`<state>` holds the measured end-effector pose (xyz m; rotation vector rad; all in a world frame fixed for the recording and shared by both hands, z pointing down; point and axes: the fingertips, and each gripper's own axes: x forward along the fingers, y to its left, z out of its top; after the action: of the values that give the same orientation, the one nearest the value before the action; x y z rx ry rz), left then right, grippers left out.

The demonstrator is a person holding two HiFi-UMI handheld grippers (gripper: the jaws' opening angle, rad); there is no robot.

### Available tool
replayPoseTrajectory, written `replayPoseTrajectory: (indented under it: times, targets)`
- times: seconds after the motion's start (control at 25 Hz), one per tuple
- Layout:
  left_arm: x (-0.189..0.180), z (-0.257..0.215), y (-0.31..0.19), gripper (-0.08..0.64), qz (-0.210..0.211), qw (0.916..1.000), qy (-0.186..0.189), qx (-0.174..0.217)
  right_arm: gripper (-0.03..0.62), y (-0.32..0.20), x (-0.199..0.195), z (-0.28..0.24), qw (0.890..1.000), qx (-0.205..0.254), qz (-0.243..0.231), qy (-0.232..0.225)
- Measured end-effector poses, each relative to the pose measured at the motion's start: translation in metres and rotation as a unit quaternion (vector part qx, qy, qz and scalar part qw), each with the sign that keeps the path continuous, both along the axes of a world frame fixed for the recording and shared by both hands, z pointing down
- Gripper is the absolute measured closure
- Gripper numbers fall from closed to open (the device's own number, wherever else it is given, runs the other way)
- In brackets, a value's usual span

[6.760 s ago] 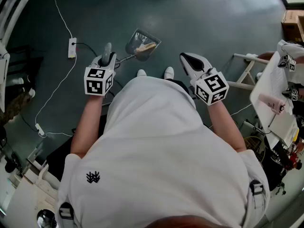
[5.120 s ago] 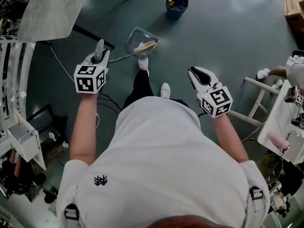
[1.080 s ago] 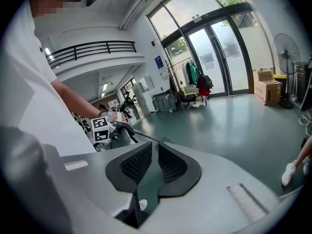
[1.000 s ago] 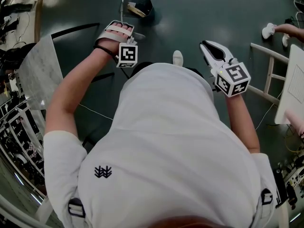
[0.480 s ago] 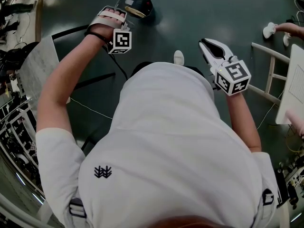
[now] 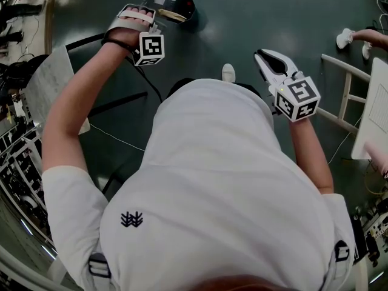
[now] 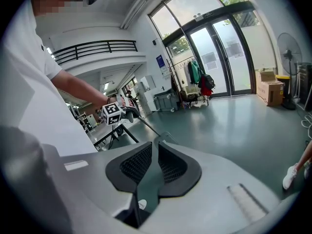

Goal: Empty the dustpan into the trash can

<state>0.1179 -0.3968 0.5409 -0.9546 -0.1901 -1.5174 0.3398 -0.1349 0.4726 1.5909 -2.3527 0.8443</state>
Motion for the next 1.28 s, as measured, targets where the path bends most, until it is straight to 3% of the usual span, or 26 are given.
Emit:
replayPoseTrajectory:
  times: [0.32,0.72,1.0,1.28]
  targets:
    - [-0.016,-0.020,-0.023,0.505,-0.039,0.9990,0.004,0.023,0.551,-0.009,-0.005,-0.003,1.000,0.010,-0.014,-0.002]
    - [-0.066,-0.041,-0.044,0.505,-0.138,0.9893,0.046,0.018,0.551,-0.012,-0.011,-0.001,0.999,0.006,-0.033,0.004]
    - [-0.131,-0.053,-0.045,0.505,-0.217,0.9722,0.087,0.015,0.551,-0.025,-0.046,-0.002,0.997,0.002,-0.071,0.016]
    - [-0.215,-0.056,-0.025,0.505,-0.309,0.9407,0.140,-0.013,0.551,-0.042,-0.105,-0.013,0.994,0.004,-0.110,0.027]
